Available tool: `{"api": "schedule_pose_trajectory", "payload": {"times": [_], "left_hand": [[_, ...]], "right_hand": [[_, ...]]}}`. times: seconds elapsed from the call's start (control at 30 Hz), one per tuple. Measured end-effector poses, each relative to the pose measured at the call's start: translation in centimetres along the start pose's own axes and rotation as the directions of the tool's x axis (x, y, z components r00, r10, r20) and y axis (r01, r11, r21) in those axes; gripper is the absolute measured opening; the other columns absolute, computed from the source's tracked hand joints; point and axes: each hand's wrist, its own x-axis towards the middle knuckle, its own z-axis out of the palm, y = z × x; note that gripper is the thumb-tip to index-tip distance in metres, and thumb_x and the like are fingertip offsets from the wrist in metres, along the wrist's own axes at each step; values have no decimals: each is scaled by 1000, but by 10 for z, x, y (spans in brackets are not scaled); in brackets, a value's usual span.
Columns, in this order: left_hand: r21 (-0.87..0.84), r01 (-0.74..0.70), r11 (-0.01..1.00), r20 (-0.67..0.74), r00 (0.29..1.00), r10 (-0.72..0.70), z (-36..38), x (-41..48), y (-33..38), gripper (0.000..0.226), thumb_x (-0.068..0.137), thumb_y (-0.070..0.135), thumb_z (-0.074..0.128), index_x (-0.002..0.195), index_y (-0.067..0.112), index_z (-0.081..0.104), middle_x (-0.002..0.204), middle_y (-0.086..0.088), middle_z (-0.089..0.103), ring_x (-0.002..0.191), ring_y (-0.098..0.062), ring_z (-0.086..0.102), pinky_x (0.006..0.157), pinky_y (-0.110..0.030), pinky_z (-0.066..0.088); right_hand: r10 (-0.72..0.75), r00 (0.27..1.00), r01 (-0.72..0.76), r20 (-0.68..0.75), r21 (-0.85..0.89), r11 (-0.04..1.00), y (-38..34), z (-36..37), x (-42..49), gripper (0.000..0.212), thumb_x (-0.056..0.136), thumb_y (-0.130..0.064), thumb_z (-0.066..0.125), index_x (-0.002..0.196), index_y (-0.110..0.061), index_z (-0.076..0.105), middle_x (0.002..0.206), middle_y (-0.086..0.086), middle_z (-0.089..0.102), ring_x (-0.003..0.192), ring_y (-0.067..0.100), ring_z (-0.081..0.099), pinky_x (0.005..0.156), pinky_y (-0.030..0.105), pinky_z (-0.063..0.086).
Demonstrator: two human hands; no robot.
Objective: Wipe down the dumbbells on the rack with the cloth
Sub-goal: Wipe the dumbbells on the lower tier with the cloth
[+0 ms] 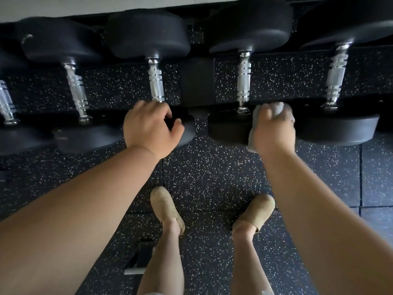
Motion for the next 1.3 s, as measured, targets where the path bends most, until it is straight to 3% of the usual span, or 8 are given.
{"api": "schedule_pose_trajectory", "payload": {"times": [0.1, 0.23, 0.33, 0.57, 0.77, 0.97, 1.13, 1.3], "left_hand": [[-36, 0, 999, 8, 1000, 0, 0, 2, 0, 32, 88, 50, 57, 88, 20, 67, 86, 0, 70, 85, -31, 57, 66, -37, 39], [-74, 23, 997, 16, 1000, -22, -3, 1, 0, 34, 90, 53, 55, 93, 22, 68, 87, 2, 71, 86, -28, 59, 70, -38, 44], [-57, 44, 997, 55, 998, -41, -8, 3, 1, 36, 94, 55, 49, 97, 25, 68, 90, 6, 69, 91, -25, 60, 83, -40, 43], [-94, 13, 995, 72, 997, -6, -35, -38, -55, 39, 100, 45, 43, 118, 17, 63, 116, -2, 66, 114, -28, 57, 103, -47, 42], [128, -46, 991, 82, 996, 35, -60, -47, -152, 41, 100, 45, 46, 126, 15, 60, 127, -7, 63, 120, -32, 53, 106, -50, 40], [212, -92, 973, 163, 985, 58, -39, -12, -185, 45, 97, 51, 47, 115, 14, 64, 116, -9, 67, 114, -34, 54, 97, -49, 42], [167, -87, 982, 117, 991, 68, -32, -16, -189, 41, 95, 55, 48, 100, 19, 68, 96, -2, 69, 100, -31, 57, 82, -44, 41], [72, -94, 993, 130, 988, 84, -31, -16, -193, 40, 93, 52, 50, 96, 18, 69, 92, -2, 69, 97, -30, 59, 79, -45, 48]], "right_hand": [[-252, 965, 236, -70, -181, 955, -13, 16, -40, 59, 105, -55, 28, 135, -10, 52, 148, 21, 46, 149, 39, 27, 127, 52, 17], [-506, 861, 413, -60, -500, 762, -19, 14, -46, 57, 100, -62, 35, 123, -15, 59, 117, 15, 64, 119, 37, 55, 103, 52, 46], [-474, 880, 430, 38, -488, 760, -23, -13, -25, 55, 96, -70, 31, 97, -22, 59, 79, 2, 61, 78, 28, 62, 65, 37, 53], [-462, 886, 395, 29, -569, 721, -66, 18, -64, 56, 101, -65, 20, 108, -18, 50, 79, 8, 55, 70, 32, 58, 55, 35, 49], [-425, 871, 475, 245, -203, 856, -114, 102, -126, 68, 106, -57, 16, 156, -13, 32, 155, 19, 38, 148, 35, 30, 123, 47, 28], [-771, 608, 763, 191, -410, 499, -119, 132, -133, 64, 103, -55, 46, 156, -21, 39, 155, 9, 47, 148, 33, 32, 124, 51, 23], [-451, 893, 433, -5, -269, 860, -99, 107, -98, 62, 102, -55, 23, 123, -7, 56, 121, 19, 61, 118, 38, 55, 99, 47, 49], [-632, 773, 569, 47, -490, 660, -154, 131, -133, 34, 105, -43, 43, 100, -17, 64, 96, 8, 65, 94, 31, 61, 81, 39, 49]]}}
